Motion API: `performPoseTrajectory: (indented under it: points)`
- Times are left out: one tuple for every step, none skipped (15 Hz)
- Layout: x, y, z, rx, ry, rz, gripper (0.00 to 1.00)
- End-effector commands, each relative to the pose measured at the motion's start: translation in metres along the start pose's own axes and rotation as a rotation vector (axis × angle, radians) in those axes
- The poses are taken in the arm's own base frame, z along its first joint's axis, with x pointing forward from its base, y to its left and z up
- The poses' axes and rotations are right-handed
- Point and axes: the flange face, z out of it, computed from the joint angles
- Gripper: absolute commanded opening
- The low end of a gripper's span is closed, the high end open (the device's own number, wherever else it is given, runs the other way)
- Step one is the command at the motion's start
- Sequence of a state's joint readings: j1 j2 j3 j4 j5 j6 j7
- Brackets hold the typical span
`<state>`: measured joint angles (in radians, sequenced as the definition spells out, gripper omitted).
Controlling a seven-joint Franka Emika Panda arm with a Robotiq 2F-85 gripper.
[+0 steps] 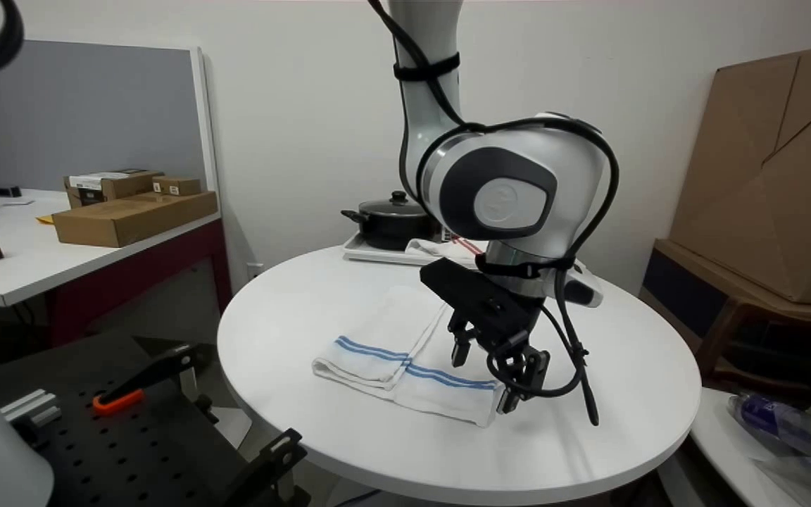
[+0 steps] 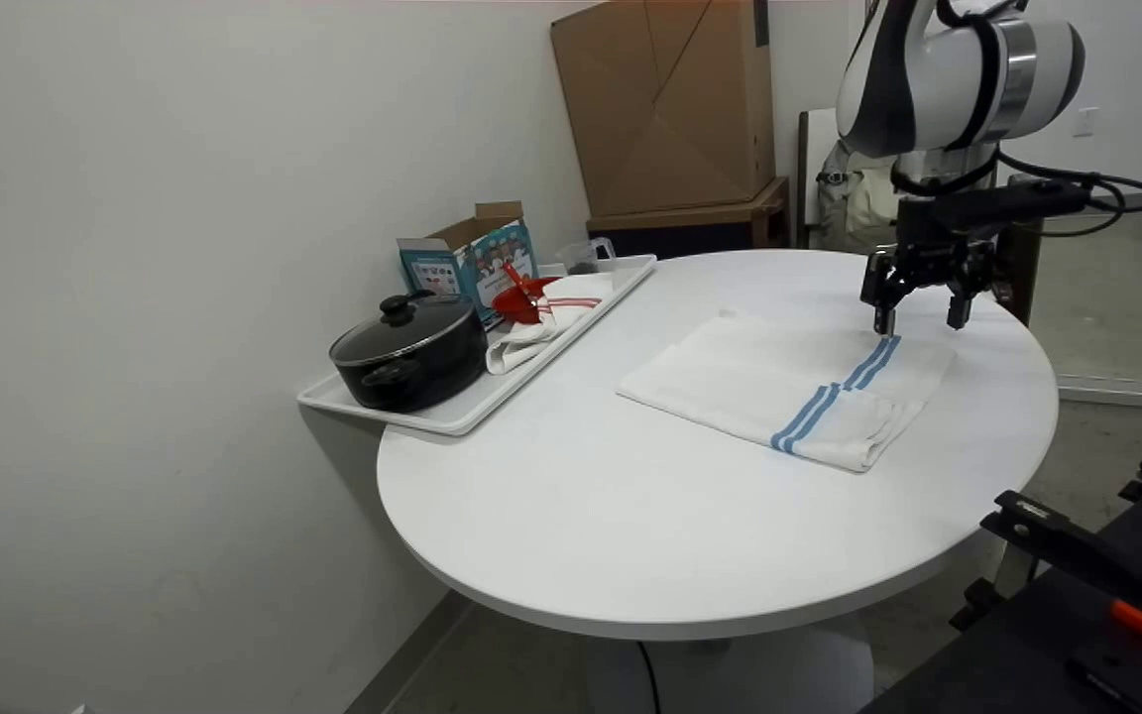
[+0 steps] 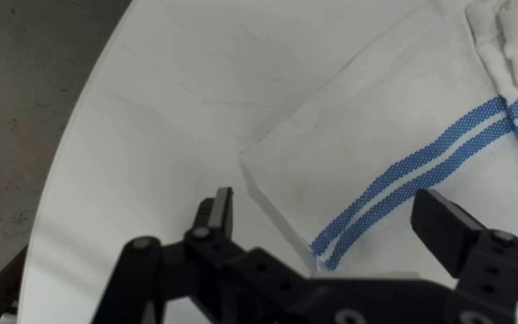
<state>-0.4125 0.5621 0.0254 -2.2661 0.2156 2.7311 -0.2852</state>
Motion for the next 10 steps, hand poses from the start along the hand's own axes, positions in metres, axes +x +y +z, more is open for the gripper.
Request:
performPoseTrajectory:
  points:
    - [0.007,-0.002,0.006,0.02,-0.007,-0.004,1.0]
    - [0.008,-0.003,0.008,0.021,-0.009,-0.006,1.0]
    - [0.008,-0.004,0.009,0.022,-0.01,-0.007,1.0]
    - [0.008,-0.004,0.01,0.023,-0.013,-0.008,1.0]
    - [0.007,-0.005,0.012,0.025,-0.018,-0.008,1.0]
    - [0.006,-0.005,0.015,0.025,-0.023,-0.008,1.0]
    - [0.004,-0.004,0.017,0.027,-0.03,-0.006,1.0]
    - [0.003,-0.004,0.02,0.028,-0.035,-0.006,1.0]
    - [0.002,-0.004,0.022,0.029,-0.04,-0.005,1.0]
    - [0.0,-0.004,0.024,0.031,-0.044,-0.004,1.0]
